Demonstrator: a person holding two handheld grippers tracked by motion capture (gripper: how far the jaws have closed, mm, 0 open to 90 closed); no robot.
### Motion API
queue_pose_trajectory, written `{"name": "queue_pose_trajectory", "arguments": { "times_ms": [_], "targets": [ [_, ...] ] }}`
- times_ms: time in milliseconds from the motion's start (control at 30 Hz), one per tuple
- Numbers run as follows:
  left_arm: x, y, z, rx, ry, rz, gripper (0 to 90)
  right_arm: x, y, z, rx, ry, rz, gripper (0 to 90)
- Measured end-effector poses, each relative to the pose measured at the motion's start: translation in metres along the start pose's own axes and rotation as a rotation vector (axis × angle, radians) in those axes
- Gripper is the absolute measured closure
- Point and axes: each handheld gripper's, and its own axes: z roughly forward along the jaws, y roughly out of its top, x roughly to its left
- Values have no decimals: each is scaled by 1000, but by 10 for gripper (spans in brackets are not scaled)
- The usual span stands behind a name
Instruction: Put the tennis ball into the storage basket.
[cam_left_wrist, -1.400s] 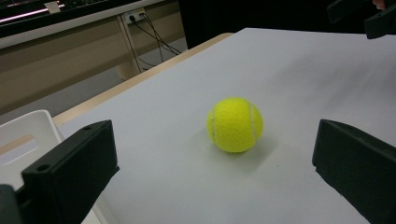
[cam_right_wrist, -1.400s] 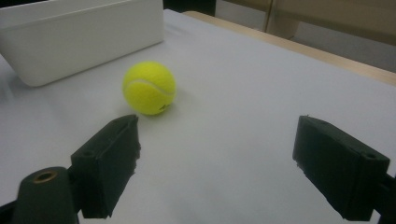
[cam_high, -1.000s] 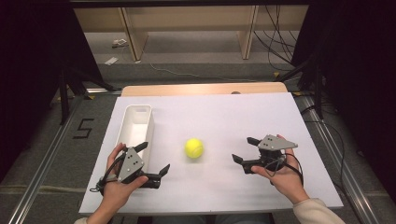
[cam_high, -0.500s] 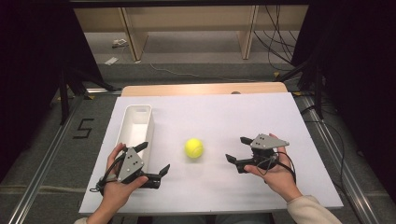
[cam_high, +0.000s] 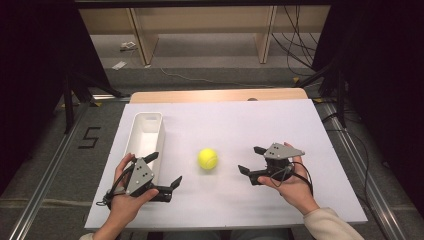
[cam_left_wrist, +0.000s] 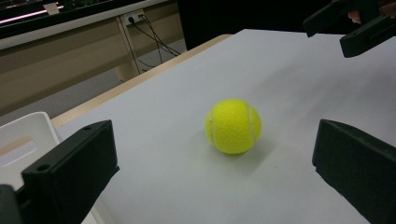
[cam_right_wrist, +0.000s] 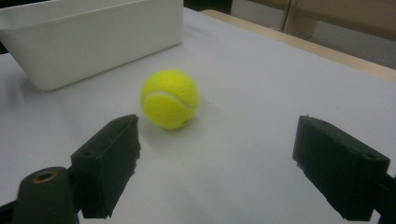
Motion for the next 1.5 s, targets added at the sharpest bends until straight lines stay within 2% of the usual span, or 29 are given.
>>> {"name": "queue_pose_trajectory", "arguments": {
  "times_ms": [667,1500],
  "targets": [
    [-1,0,0,-2,-4,-4,0,7,5,14,6,24,-9,156],
    [-1,1,0,-6,-6,-2,0,19,15,47,25,65,-18,156]
  ]
}}
